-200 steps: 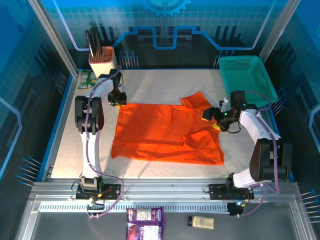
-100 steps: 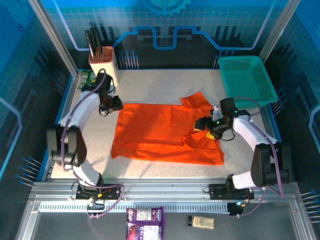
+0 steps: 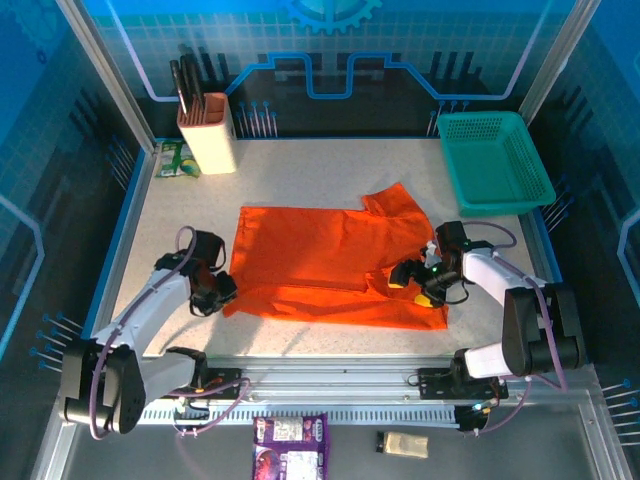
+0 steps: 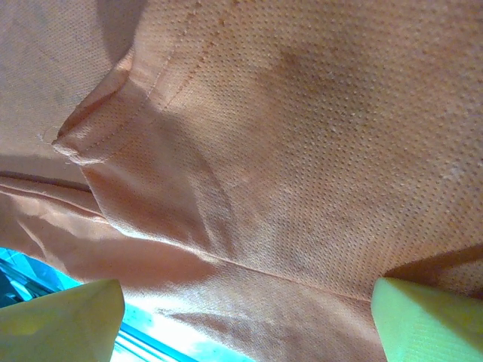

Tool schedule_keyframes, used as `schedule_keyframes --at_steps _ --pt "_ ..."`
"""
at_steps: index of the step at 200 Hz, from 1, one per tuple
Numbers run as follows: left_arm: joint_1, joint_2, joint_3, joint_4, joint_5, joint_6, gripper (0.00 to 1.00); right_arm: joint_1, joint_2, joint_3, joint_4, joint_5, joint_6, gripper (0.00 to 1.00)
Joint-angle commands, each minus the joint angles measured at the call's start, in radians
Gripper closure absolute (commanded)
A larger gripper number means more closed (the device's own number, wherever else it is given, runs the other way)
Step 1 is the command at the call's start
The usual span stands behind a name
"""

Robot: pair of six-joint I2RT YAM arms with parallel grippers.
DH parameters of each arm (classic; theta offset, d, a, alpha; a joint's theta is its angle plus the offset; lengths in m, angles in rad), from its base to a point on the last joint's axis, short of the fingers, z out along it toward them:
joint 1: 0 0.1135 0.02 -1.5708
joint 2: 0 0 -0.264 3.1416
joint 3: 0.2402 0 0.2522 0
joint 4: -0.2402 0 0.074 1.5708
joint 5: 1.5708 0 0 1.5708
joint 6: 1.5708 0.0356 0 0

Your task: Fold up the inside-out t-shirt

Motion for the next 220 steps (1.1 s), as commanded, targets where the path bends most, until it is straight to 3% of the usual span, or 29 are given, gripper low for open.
schedule_keyframes --at_steps 1,26,75,158,220 --pt "-0.005 0.019 -0.03 0.08 0.056 -0.078 0.91 0.006 0.007 -0.016 0.008 -0.007 0.0 0.14" --pt "-0.005 0.034 -0.059 0.107 0.058 -0.089 0.96 0.006 0.001 -0.028 0.007 0.001 -0.003 0.12" --pt "0.002 0.11 -0.114 0.156 0.07 -0.099 0.93 -0.04 -0.012 -0.06 0.011 0.063 0.03 0.1" --pt "0.133 0.191 -0.106 0.181 0.135 -0.003 0.9 -0.118 -0.001 -0.075 0.026 0.026 0.03 0.11" --pt "0.109 0.057 0.03 0.085 0.15 0.005 0.9 -0.079 -0.138 0.0 -0.058 -0.037 0.003 0.11"
